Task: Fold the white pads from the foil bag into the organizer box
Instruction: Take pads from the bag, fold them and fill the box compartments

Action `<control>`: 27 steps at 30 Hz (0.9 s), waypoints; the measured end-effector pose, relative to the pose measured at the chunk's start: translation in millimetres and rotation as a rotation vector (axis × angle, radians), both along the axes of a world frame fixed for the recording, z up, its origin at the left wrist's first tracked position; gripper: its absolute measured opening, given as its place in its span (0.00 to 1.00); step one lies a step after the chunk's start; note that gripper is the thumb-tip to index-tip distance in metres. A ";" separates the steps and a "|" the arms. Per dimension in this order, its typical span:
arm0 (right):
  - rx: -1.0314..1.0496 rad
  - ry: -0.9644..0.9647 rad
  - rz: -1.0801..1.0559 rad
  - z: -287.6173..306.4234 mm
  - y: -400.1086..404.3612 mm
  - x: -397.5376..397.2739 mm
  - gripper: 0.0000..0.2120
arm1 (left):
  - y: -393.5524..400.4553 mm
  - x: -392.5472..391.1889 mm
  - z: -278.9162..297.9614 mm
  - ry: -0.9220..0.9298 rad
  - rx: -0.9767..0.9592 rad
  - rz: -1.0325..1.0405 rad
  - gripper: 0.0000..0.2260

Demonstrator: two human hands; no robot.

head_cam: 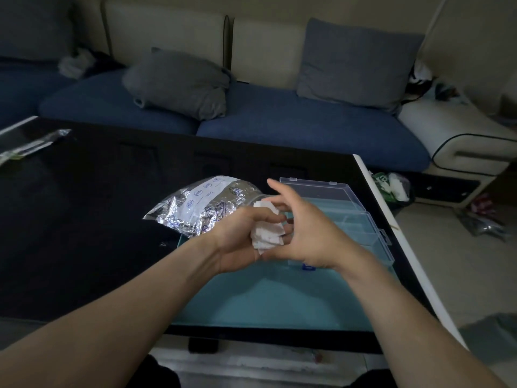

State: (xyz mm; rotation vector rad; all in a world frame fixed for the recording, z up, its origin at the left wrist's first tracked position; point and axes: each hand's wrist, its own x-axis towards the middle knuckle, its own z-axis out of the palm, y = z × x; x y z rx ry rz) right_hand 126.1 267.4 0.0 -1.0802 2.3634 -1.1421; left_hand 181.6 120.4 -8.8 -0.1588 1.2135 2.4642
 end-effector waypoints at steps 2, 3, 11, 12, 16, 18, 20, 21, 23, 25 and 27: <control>0.011 0.136 -0.009 2.5 -2.5 -0.2 0.49 | 0.3 -1.2 -0.7 -0.015 0.003 0.006 0.14; 0.000 0.188 -0.012 3.5 -3.2 -0.5 0.43 | -1.0 -2.0 -1.7 -0.026 0.016 0.019 0.15; -0.007 0.155 -0.037 3.7 -3.3 -0.4 0.39 | -7.0 2.7 2.9 -0.009 -0.063 0.025 0.10; -0.023 0.137 -0.024 2.3 -5.0 0.4 0.39 | -6.5 2.2 1.1 -0.003 -0.079 0.013 0.12; -0.084 -0.015 0.040 -4.5 -9.2 -0.5 0.40 | -2.4 -1.0 -2.6 0.032 -0.085 0.068 0.06; -0.024 0.044 0.039 -5.2 -9.4 -0.7 0.49 | -2.0 -1.9 -2.0 0.021 -0.101 0.120 0.06; -0.013 0.092 0.001 -4.2 -10.3 0.6 0.51 | -0.1 -0.8 -2.4 0.023 -0.109 0.115 0.08; -0.027 0.116 -0.015 -4.5 -10.9 0.2 0.48 | 1.6 0.2 -2.8 0.029 -0.118 0.119 0.10; -0.053 0.141 -0.033 -5.6 -12.1 -0.6 0.42 | 4.7 1.6 -3.9 0.048 -0.151 0.160 0.14; -0.038 0.126 -0.024 -5.6 -12.2 -0.6 0.44 | 6.8 2.1 -2.8 0.072 -0.194 0.187 0.15; 0.024 0.131 -0.014 -5.9 -12.1 0.6 0.47 | 7.1 2.5 -2.0 0.072 -0.258 0.200 0.17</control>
